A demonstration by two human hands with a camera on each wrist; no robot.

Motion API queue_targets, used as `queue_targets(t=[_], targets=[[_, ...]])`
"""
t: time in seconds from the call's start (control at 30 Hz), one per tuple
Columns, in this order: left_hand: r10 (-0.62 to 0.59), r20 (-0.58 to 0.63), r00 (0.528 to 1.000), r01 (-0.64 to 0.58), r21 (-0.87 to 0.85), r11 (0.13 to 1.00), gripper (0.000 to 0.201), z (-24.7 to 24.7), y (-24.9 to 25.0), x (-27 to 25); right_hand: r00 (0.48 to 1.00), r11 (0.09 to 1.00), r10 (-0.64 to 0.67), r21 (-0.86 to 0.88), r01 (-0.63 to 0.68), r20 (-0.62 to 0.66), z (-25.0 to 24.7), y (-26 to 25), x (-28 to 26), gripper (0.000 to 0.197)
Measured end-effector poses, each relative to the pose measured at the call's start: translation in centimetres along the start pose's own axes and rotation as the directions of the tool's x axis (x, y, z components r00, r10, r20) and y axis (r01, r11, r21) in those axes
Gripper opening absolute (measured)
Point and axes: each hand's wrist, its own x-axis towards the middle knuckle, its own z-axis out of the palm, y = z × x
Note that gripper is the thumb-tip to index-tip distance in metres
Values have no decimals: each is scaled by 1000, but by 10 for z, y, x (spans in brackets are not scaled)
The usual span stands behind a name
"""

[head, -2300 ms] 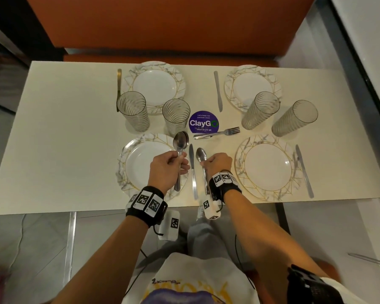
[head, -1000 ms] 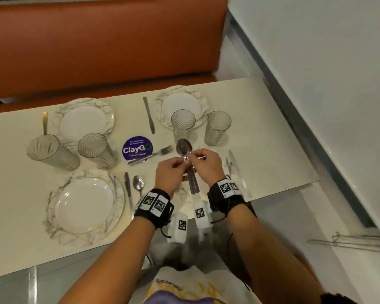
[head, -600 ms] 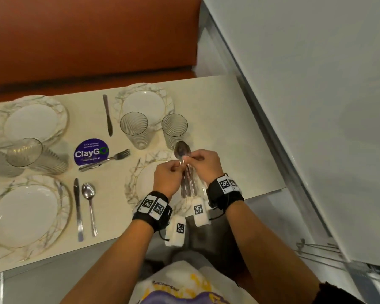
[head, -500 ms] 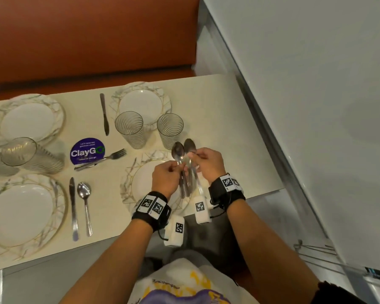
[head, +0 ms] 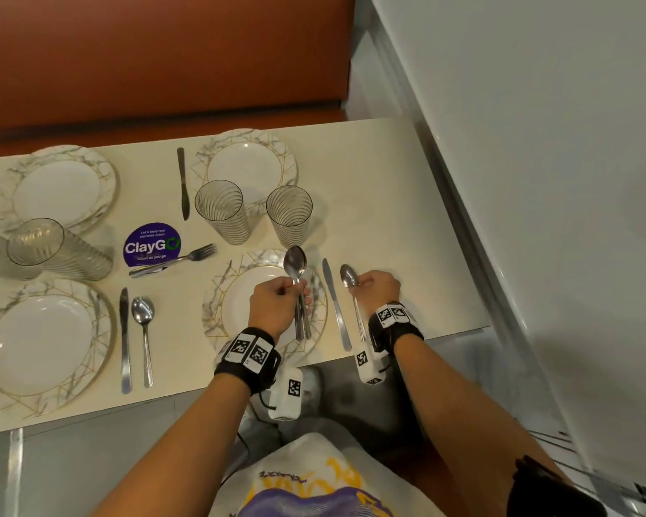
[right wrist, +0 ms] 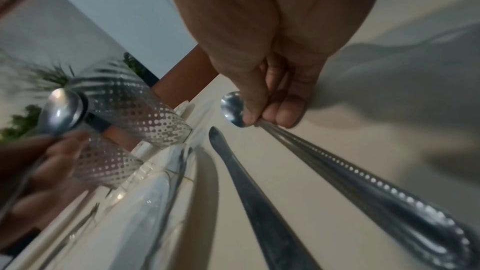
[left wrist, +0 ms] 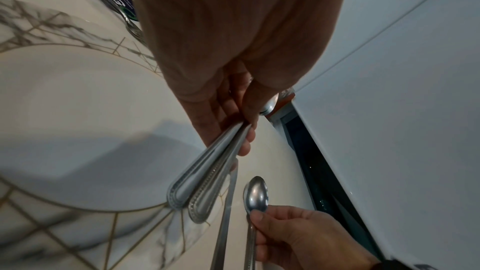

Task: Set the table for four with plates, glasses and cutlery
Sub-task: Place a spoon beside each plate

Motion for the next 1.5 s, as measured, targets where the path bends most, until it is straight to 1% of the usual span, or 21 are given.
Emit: queue_targets(t=[0.13,0.27,0.43,0.67,0.73,0.83,0.9,0.97,1.03,1.1,1.17,1.23,1.3,1.4,1.5], targets=[[-14,14,1000,14,-59,998,16,1,-4,2,1000,1000,22,-12,-22,7,-1,-3,5,18],[-16,10,1000,17,-58,998,14,1,-4,2,999,994,49,-95,-47,17,0,-3,9,18],[-26,23,999,28,-78,997,20,0,-2,1,996,979,84,-189,-76,35,0,-7,12,19],[-22,25,999,24,-73,997,15,-2,0,2,994,971,91,-226,-74,63,-1,-10,12,19],[-28,27,999,30,-75,997,16,-2,1,2,995,974,88,-214,-76,49,-2,-9,11,22],[-24,23,999,26,-71,997,18,-3,2,2,996,994,65,-89,-70,-54,-5,-12,6,26],[-20,31,999,22,-72,997,17,-5,5,3,994,1000,3,-23,-5,-107,-9,-21,1,26],[-4,58,998,8,-62,998,16,-6,10,2,990,993,-112,18,114,-82,-13,-40,-6,24],[10,84,996,-6,-51,999,17,-7,16,1,977,970,-211,118,213,-27,-13,-65,-13,29],[36,111,993,-32,-39,999,18,-12,23,0,958,939,-279,229,258,66,-12,-93,-22,34],[77,146,986,-75,-18,997,19,-21,30,-3,918,900,-366,307,309,149,-8,-118,-31,31],[106,178,978,-108,-1,994,22,-34,37,-5,863,865,-481,246,437,157,-3,-138,-37,24],[113,204,972,-114,-5,993,22,-51,41,-7,816,830,-556,152,537,156,4,-154,-44,19],[108,246,963,-107,-19,994,22,-83,41,-4,790,809,-588,109,578,173,20,-174,-58,15],[101,270,958,-97,-30,995,23,-119,40,-5,783,799,-601,117,589,161,43,-193,-75,10]])
